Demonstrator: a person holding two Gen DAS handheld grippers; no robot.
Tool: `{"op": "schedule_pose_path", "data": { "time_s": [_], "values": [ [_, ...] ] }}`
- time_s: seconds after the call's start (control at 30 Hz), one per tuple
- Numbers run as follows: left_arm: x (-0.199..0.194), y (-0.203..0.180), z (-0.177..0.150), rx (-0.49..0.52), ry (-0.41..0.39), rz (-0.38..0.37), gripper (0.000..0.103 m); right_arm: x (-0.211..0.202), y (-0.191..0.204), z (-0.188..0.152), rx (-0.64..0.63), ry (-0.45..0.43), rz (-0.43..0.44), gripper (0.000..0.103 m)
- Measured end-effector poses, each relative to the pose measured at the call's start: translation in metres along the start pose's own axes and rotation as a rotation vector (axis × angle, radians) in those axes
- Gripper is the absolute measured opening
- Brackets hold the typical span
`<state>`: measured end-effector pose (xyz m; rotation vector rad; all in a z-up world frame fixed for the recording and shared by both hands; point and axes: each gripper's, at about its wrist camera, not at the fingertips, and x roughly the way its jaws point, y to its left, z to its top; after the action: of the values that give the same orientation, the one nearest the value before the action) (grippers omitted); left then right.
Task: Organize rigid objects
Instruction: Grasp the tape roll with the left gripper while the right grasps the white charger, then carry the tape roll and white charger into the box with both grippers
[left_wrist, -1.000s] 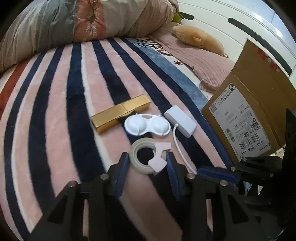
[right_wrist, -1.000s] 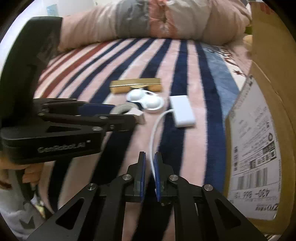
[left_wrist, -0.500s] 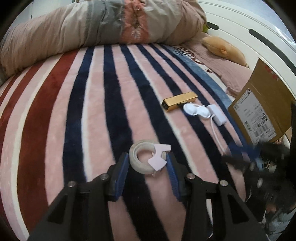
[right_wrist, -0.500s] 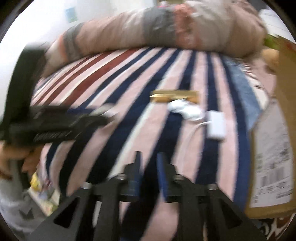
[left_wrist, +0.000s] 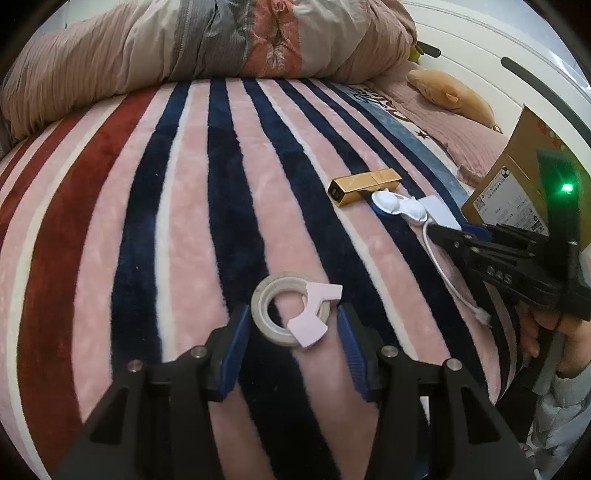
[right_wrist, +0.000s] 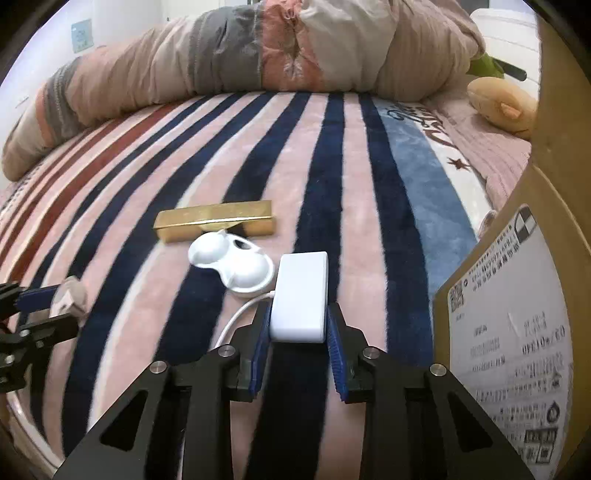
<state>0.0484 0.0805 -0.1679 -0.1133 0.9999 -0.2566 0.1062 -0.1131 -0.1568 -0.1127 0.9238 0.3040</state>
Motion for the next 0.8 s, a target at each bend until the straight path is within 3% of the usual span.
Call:
{"op": "schedule_pose_path", "data": {
  "time_s": [0.2,0.53,0.8],
  "values": [
    [-0.002,0.0,-0.001,0.0,0.001,-0.006,0.045,-0.023,0.017,-0.012,-0.015,0.021,0.192,0.025],
    [0.001,-0.001,0.001,-0.012,-0.02,0.007,0.042,-0.024,0.03,-0.015,-0.081,0.008,0.138,0.025],
    [-0.052,-0.01,0.011,-0.004,-0.117,0.009,0.042,-0.103,0.043,0.005,-0.133,-0.173,0.24,0.025]
  ]
}}
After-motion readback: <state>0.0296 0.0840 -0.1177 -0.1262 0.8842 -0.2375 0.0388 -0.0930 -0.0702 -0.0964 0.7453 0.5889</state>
